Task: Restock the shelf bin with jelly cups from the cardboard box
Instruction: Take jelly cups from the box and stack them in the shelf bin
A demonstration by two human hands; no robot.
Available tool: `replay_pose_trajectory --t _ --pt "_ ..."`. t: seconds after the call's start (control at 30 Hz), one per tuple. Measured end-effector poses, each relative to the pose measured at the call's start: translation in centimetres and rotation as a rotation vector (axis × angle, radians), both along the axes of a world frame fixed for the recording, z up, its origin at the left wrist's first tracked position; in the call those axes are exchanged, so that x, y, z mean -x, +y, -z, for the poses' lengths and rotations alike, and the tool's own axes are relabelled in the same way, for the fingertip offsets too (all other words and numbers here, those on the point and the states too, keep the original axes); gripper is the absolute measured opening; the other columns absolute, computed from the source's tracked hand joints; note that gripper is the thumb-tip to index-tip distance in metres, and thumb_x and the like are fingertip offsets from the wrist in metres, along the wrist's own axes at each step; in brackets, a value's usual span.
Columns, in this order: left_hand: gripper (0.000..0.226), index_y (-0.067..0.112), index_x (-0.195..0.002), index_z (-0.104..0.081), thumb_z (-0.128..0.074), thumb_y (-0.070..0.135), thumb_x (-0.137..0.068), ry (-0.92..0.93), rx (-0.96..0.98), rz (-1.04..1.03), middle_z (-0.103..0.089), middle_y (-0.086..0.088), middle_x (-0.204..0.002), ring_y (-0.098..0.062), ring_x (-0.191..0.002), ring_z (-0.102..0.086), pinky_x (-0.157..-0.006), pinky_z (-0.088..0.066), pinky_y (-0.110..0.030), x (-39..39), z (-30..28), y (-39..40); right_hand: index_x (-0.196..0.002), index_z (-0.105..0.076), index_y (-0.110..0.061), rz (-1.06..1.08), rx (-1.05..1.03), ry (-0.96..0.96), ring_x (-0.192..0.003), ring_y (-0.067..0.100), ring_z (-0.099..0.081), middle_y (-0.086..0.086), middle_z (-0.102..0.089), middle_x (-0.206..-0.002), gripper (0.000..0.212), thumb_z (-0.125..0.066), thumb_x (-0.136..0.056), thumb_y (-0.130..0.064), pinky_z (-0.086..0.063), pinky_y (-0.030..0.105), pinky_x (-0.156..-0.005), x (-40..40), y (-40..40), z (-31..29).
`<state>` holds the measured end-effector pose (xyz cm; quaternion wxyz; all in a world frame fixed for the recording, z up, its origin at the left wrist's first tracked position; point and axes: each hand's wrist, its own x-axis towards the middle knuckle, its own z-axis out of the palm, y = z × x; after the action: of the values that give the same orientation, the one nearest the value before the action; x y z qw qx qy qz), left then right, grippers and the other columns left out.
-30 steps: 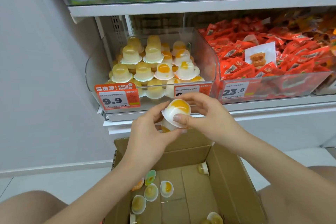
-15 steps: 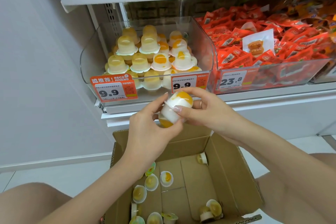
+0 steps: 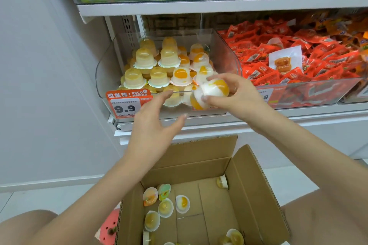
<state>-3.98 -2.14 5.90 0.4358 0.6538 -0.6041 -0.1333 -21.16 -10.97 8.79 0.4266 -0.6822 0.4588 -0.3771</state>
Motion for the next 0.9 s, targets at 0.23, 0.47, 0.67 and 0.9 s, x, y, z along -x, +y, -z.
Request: replay_pose_trajectory --t 0.23,0.47,0.67,0.9 --pt "0.026 0.016 -0.097 -0.062 -0.052 -0.003 -0.082 -0.135 -0.206 -0.1 -0.064 0.003 -0.089 -0.014 -0.088 -0.06 -0.075 -0.046 -0.021 -5.1 0.3 -3.4 -0.117 -0.059 -0.017 0.171 0.353 0.168 -0.105 0.013 -0.058 -0.004 -0.06 -0.111 0.054 -0.081 -0.07 -0.029 -0.047 0.025 -0.087 -4.5 -11.4 -3.3" --pt "0.025 0.015 -0.102 -0.064 -0.051 0.002 -0.084 -0.218 -0.222 -0.11 -0.065 0.001 -0.097 -0.02 -0.092 -0.06 -0.082 -0.053 -0.04 -6.1 0.5 -4.5 -0.127 -0.054 -0.018 0.061 0.357 0.567 -0.111 0.018 -0.054 0.001 -0.055 -0.123 0.069 -0.082 -0.066 -0.034 -0.046 0.024 -0.089 -8.0 -19.3 -4.7" --pt "0.028 0.014 -0.1 -0.064 -0.048 -0.001 -0.083 -0.23 -0.207 -0.092 -0.065 -0.001 -0.096 -0.02 -0.092 -0.059 -0.08 -0.053 -0.041 -6.4 0.4 -4.5 -0.133 -0.048 -0.019 -0.101 0.342 0.852 -0.121 0.027 -0.051 0.008 -0.052 -0.133 0.075 -0.081 -0.068 -0.035 -0.044 0.035 -0.097 -8.3 -21.4 -5.0" --pt "0.029 0.015 -0.101 -0.063 -0.048 -0.001 -0.083 -0.252 -0.2 -0.097 -0.065 0.0 -0.098 -0.022 -0.094 -0.059 -0.08 -0.052 -0.042 -6.4 0.5 -4.5 -0.135 -0.046 -0.017 -0.191 0.304 0.912 -0.122 0.028 -0.051 0.008 -0.051 -0.135 0.072 -0.08 -0.073 -0.027 -0.043 0.035 -0.097 -8.2 -21.5 -4.7"
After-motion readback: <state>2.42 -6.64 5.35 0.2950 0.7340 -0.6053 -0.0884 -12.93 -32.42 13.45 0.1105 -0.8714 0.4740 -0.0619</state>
